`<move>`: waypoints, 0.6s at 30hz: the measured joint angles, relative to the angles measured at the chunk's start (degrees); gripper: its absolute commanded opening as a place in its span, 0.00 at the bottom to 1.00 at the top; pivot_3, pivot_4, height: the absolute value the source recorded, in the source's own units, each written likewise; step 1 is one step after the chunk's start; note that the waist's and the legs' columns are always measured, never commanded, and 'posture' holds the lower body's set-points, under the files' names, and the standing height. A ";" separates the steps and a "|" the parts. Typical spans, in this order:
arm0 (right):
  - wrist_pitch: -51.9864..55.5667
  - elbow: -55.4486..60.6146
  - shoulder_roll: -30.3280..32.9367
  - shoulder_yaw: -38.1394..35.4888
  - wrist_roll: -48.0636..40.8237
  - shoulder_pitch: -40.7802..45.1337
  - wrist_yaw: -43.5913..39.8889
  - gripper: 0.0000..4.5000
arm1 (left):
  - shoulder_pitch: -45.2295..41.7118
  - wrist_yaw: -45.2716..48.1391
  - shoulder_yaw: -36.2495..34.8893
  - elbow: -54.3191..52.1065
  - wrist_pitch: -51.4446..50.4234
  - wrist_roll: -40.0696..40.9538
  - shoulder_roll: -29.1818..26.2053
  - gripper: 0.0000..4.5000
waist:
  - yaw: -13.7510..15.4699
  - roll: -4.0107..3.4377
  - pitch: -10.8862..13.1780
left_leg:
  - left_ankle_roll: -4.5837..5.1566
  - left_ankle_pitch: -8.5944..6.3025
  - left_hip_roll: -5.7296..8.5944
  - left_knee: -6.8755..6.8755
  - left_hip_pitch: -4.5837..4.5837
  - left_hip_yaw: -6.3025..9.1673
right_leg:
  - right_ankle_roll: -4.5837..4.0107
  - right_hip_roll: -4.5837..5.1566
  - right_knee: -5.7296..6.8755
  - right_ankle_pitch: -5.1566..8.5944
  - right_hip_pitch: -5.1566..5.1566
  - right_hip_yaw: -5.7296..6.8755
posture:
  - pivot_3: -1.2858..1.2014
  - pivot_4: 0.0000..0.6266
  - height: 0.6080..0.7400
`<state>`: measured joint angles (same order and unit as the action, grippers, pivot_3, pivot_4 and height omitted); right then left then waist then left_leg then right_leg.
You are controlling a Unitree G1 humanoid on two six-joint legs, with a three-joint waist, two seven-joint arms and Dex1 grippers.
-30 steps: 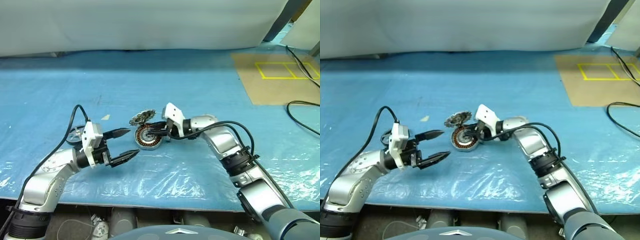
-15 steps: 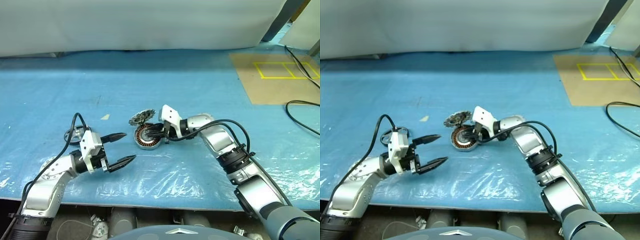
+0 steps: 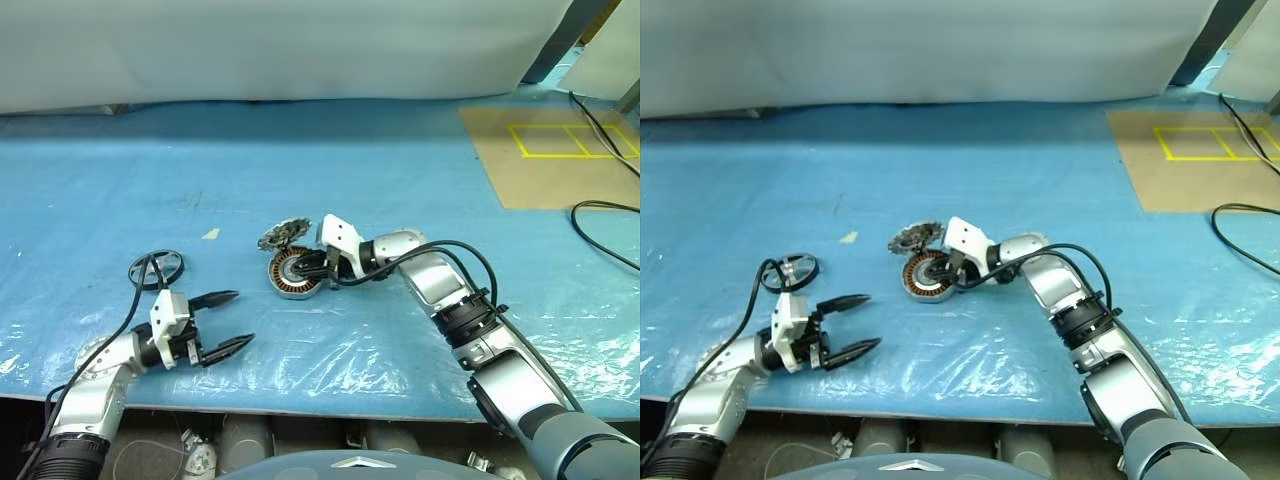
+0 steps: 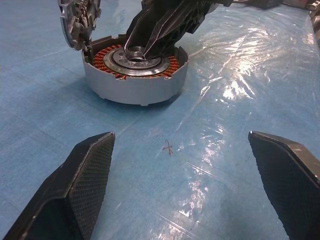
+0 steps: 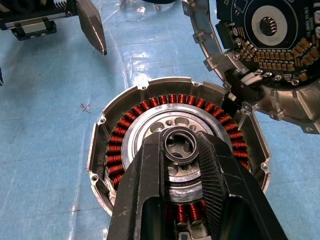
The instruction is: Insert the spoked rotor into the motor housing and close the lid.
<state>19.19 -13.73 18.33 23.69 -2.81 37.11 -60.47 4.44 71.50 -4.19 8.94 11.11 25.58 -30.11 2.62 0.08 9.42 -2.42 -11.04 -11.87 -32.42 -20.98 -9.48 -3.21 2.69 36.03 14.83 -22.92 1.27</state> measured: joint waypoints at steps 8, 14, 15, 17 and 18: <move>-0.04 -0.07 -0.75 0.02 0.57 0.00 -0.02 0.13 | -1.58 1.61 -0.01 4.63 2.81 -0.08 0.81 1.00 | -0.01 0.00 0.00 | 0.00 0.00 0.00 -0.03 0.06 0.00 | -0.14 0.01 0.12 0.08 0.00 -0.01 | 0.52 0.24 1.00; 0.01 -0.31 -1.00 0.03 0.64 0.00 -0.12 0.13 | -1.64 1.33 0.01 4.29 2.65 -0.14 0.87 1.00 | 0.04 0.00 0.00 | 0.00 -0.01 -0.01 -0.11 0.08 0.00 | -0.17 0.02 0.27 0.10 -0.01 -0.01 | 0.52 0.24 1.00; 0.00 -0.37 -1.01 0.03 0.66 0.00 -0.08 0.13 | -1.63 1.13 0.02 3.76 2.48 -0.14 0.89 1.00 | 0.05 0.00 0.00 | 0.00 -0.01 -0.01 -0.12 0.09 0.00 | -0.18 0.03 0.29 0.11 -0.01 -0.01 | 0.52 0.24 1.00; -0.39 -0.67 -1.00 0.03 0.86 0.00 0.06 0.13 | -1.51 0.74 0.03 2.75 2.04 -0.14 0.89 1.00 | 0.04 0.00 0.00 | -0.01 -0.01 -0.01 -0.16 0.11 0.00 | -0.19 0.03 0.34 0.11 -0.01 -0.03 | 0.52 0.24 1.00; -0.67 -0.84 -0.99 0.02 0.97 0.00 0.15 0.13 | -1.32 0.61 0.04 2.06 1.83 -0.14 0.89 1.00 | 0.04 0.00 0.00 | -0.01 -0.01 -0.01 -0.18 0.11 0.00 | -0.19 0.03 0.36 0.12 -0.01 -0.03 | 0.52 0.24 1.00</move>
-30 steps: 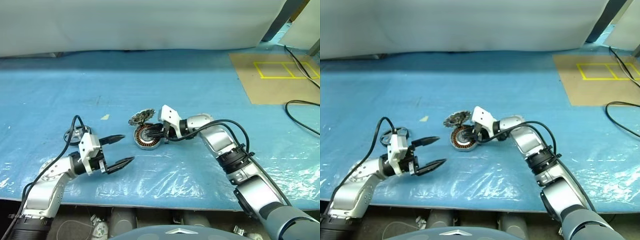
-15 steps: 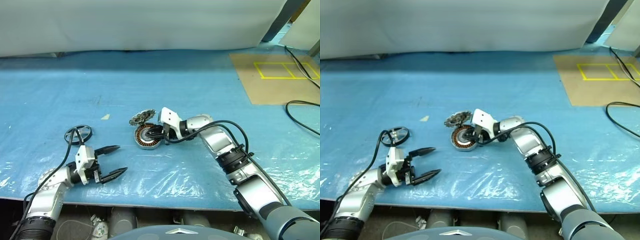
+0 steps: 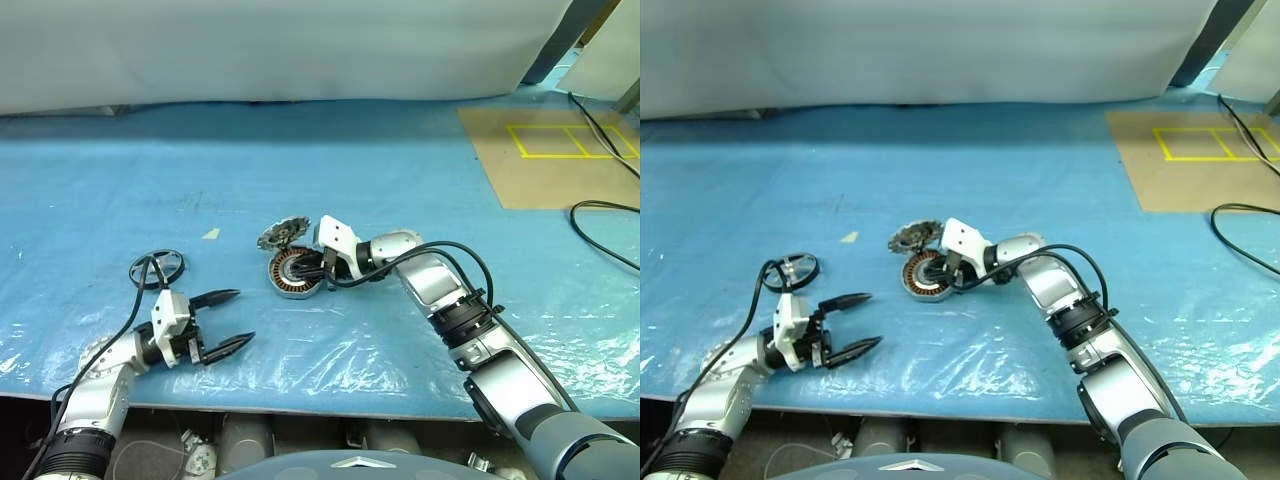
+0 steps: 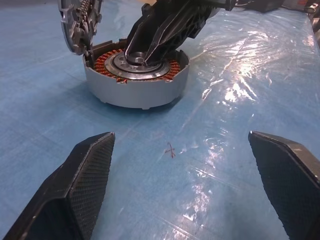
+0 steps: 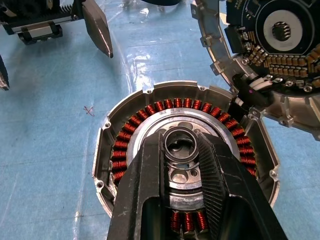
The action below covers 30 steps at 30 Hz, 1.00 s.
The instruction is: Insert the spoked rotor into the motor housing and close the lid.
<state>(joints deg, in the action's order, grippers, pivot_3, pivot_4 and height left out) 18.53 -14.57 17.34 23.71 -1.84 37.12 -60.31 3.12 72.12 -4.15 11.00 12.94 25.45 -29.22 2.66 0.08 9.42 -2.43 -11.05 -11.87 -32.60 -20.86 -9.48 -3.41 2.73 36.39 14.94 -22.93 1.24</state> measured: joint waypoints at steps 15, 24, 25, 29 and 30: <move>0.05 -0.28 -0.98 -0.16 0.34 -0.03 1.77 0.13 | 0.83 -7.62 1.35 -17.07 -13.58 0.68 -0.55 1.00 | -0.10 0.00 0.00 | 0.00 0.00 0.00 -0.17 -0.01 0.00 | -0.01 0.01 0.20 0.01 -0.05 -0.05 | 0.52 0.24 1.00; 0.19 -0.28 -0.79 -0.29 0.29 -0.02 1.63 0.13 | 0.70 -9.92 1.82 -19.85 -17.83 1.01 -0.85 1.00 | -0.10 0.00 0.00 | 0.00 0.00 0.00 -0.16 -0.02 0.00 | -0.01 0.00 0.20 0.01 -0.06 -0.05 | 0.52 0.24 1.00; 0.14 -0.28 -0.76 -0.29 0.32 -0.02 1.59 0.13 | 0.53 -10.13 1.86 -20.36 -18.17 1.06 -0.85 1.00 | -0.10 0.00 0.00 | 0.00 0.00 0.00 -0.16 -0.02 0.00 | -0.01 0.00 0.19 0.01 -0.06 -0.05 | 0.52 0.24 1.00; -0.10 -0.37 -0.77 -0.28 0.41 -0.02 1.48 0.13 | -0.19 -11.06 1.96 -21.86 -19.58 1.28 -0.87 1.00 | -0.13 0.00 0.00 | 0.00 0.00 0.00 -0.16 -0.02 0.00 | -0.01 0.00 0.20 0.01 -0.06 -0.05 | 0.52 0.24 1.00; -0.26 -0.43 -0.79 -0.28 0.48 -0.02 1.51 0.13 | -0.21 -11.17 1.97 -22.10 -19.84 1.30 -0.88 1.00 | -0.14 0.00 0.00 | 0.00 0.00 0.00 -0.16 -0.02 0.00 | -0.01 0.00 0.19 0.01 -0.06 -0.05 | 0.52 0.24 1.00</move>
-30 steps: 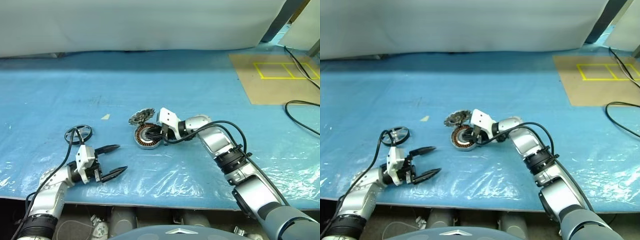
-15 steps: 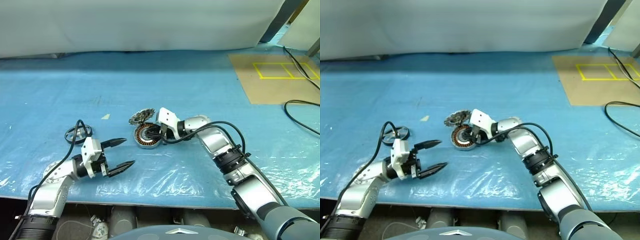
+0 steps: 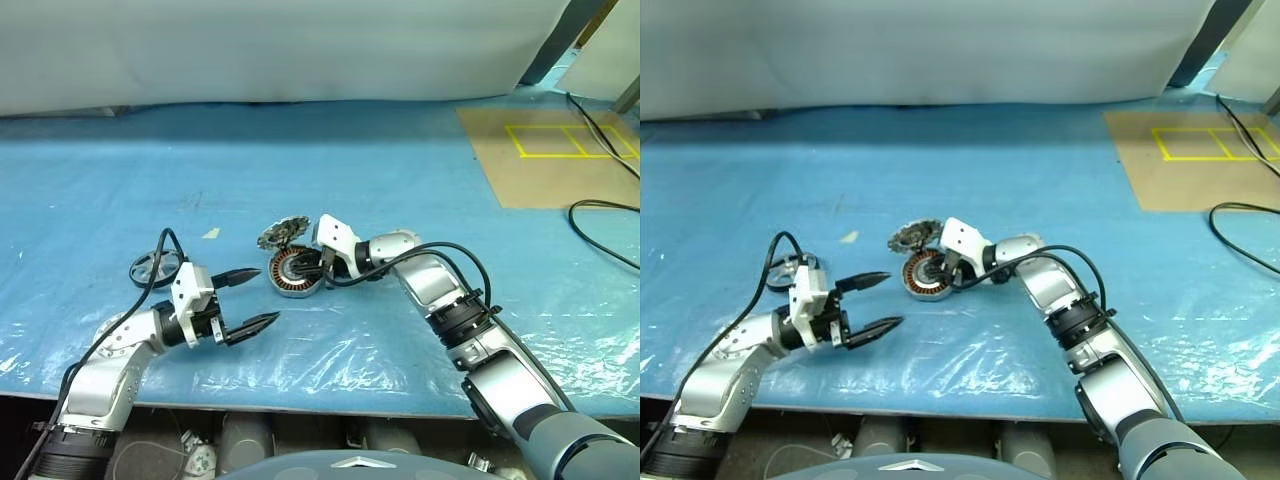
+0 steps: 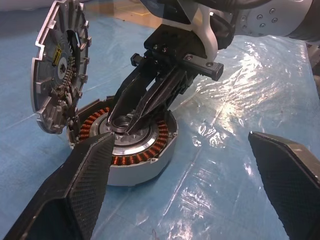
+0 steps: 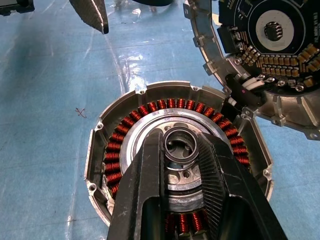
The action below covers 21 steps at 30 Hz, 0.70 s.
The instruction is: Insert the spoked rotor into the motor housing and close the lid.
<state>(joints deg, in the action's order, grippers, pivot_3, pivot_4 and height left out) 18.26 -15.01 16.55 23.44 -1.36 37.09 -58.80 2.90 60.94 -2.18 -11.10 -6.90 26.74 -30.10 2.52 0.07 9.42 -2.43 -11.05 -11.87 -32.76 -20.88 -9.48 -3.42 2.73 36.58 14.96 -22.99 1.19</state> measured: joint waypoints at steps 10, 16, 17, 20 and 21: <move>1.10 -0.02 0.09 -0.63 -0.38 0.01 -0.54 0.50 | -0.13 -0.20 0.00 -0.39 -0.61 0.25 -0.17 1.00 | 0.03 0.00 0.00 | 0.00 0.00 0.01 0.00 0.00 0.00 | 0.00 0.00 0.00 0.00 0.00 -0.01 | 0.52 0.24 1.00; 4.14 0.40 0.19 -2.80 -3.06 0.02 -1.63 0.50 | -0.42 0.23 0.00 1.31 -0.23 0.72 -0.15 1.00 | 0.04 0.00 0.00 | 0.00 0.00 0.01 0.00 -0.01 0.00 | 0.00 0.00 -0.01 0.00 -0.01 -0.01 | 0.52 0.24 1.00; 5.11 0.76 0.15 -3.42 -3.78 0.02 -1.79 0.50 | -0.41 0.45 0.00 2.12 0.23 0.72 -0.10 1.00 | 0.03 0.00 0.00 | 0.00 0.00 0.01 0.01 -0.02 0.00 | 0.00 0.00 -0.01 0.00 -0.01 -0.01 | 0.52 0.24 1.00; 6.64 2.45 0.09 -4.53 -5.60 0.18 -2.33 0.37 | -0.27 1.51 0.00 4.82 2.13 0.62 0.14 1.00 | 0.01 0.00 0.00 | 0.00 0.00 0.00 0.01 -0.01 0.00 | 0.00 -0.01 -0.01 0.00 -0.02 0.00 | 0.52 0.24 1.00; 6.78 2.68 -0.01 -4.64 -5.69 0.24 -2.34 0.31 | -0.22 1.67 0.00 5.46 2.65 0.56 0.22 1.00 | 0.02 0.00 0.00 | 0.00 0.00 0.00 0.01 -0.01 0.00 | 0.00 -0.01 -0.01 0.00 -0.02 0.00 | 0.52 0.24 1.00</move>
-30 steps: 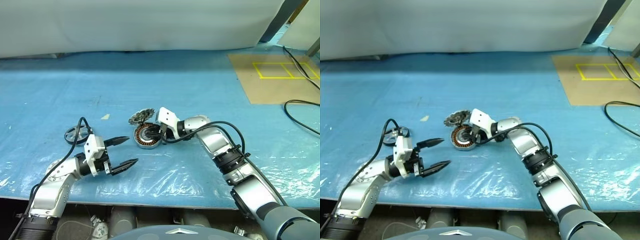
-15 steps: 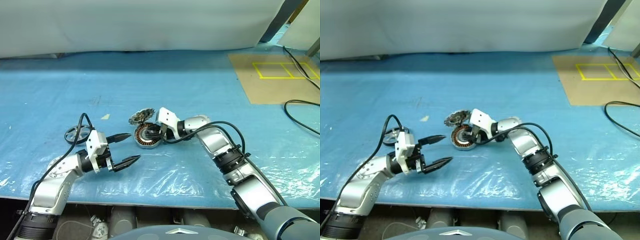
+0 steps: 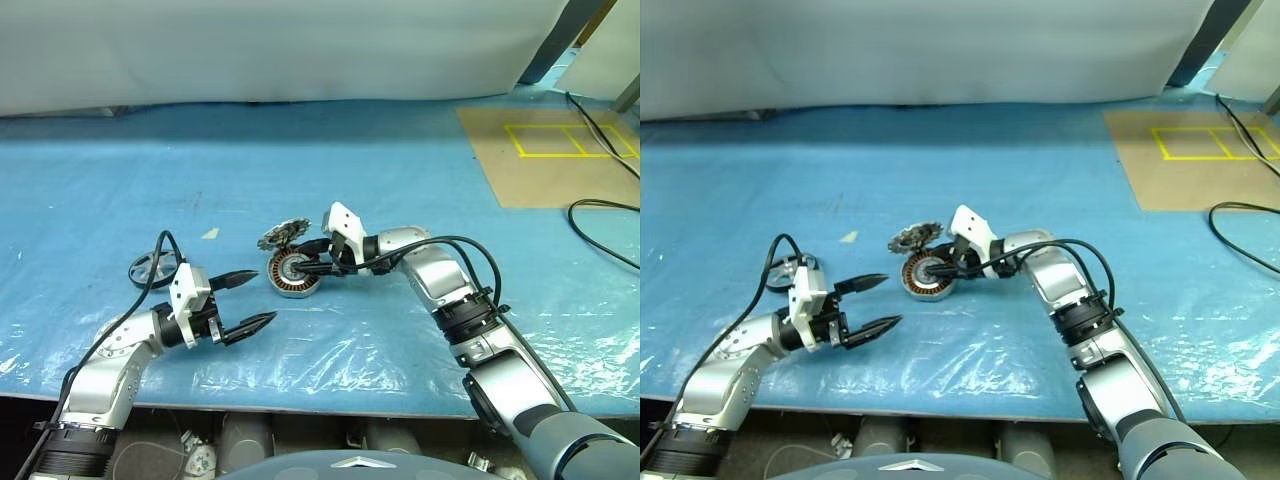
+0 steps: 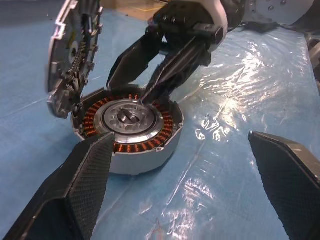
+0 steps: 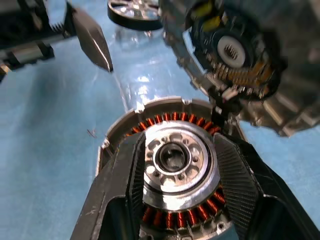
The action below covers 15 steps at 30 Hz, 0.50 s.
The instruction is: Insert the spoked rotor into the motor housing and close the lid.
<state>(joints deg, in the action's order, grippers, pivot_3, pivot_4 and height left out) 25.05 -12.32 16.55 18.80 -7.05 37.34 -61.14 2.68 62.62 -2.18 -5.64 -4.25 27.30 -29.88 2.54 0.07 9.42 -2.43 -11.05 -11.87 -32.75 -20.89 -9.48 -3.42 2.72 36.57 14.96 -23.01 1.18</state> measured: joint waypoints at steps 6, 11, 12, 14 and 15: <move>0.39 0.04 -0.76 0.76 -0.07 -0.01 0.08 0.00 | 0.23 1.61 0.02 3.16 3.04 -0.63 0.33 1.00 | 0.05 0.00 0.00 | 0.00 0.00 0.00 0.00 -0.01 0.00 | 0.00 0.01 -0.01 0.00 0.00 0.00 | 0.52 0.24 1.00; -0.30 -1.78 -1.07 2.26 0.64 -0.01 0.32 0.00 | 0.14 2.01 0.01 3.88 4.22 -0.75 0.44 1.00 | 0.04 0.00 0.00 | -0.01 0.00 0.00 0.00 -0.02 0.00 | 0.00 0.01 -0.01 0.00 -0.01 0.00 | 0.52 0.24 1.00; -0.32 -1.98 -1.14 2.26 0.79 -0.01 0.70 0.00 | 0.14 2.01 0.01 4.06 4.28 -0.77 0.46 1.00 | 0.04 0.00 0.00 | -0.01 0.00 0.00 0.01 -0.02 0.00 | 0.00 0.01 -0.02 0.00 -0.01 0.00 | 0.52 0.24 1.00; -0.77 -2.56 -1.34 2.26 1.31 0.00 1.58 0.00 | 0.14 2.01 0.01 4.11 4.32 -0.77 0.46 1.00 | 0.03 0.00 0.00 | -0.01 0.00 0.00 0.01 -0.02 0.00 | 0.00 0.01 -0.02 0.00 -0.01 0.00 | 0.52 0.24 1.00; -0.91 -2.86 -1.48 2.26 1.47 0.00 1.91 0.00 | 0.14 2.00 0.01 4.11 4.33 -0.78 0.47 1.00 | 0.03 0.00 0.00 | -0.01 0.00 0.00 0.01 -0.02 0.00 | 0.00 0.01 -0.02 0.00 -0.02 0.00 | 0.52 0.24 1.00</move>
<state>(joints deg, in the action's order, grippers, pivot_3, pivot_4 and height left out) 24.14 -15.18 15.06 21.06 -5.57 37.34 -59.23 2.82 64.62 -2.17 -1.52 0.09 26.53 -29.41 2.58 0.07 9.42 -2.44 -11.05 -11.87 -32.74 -20.92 -9.49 -3.42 2.73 36.56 14.96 -23.03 1.18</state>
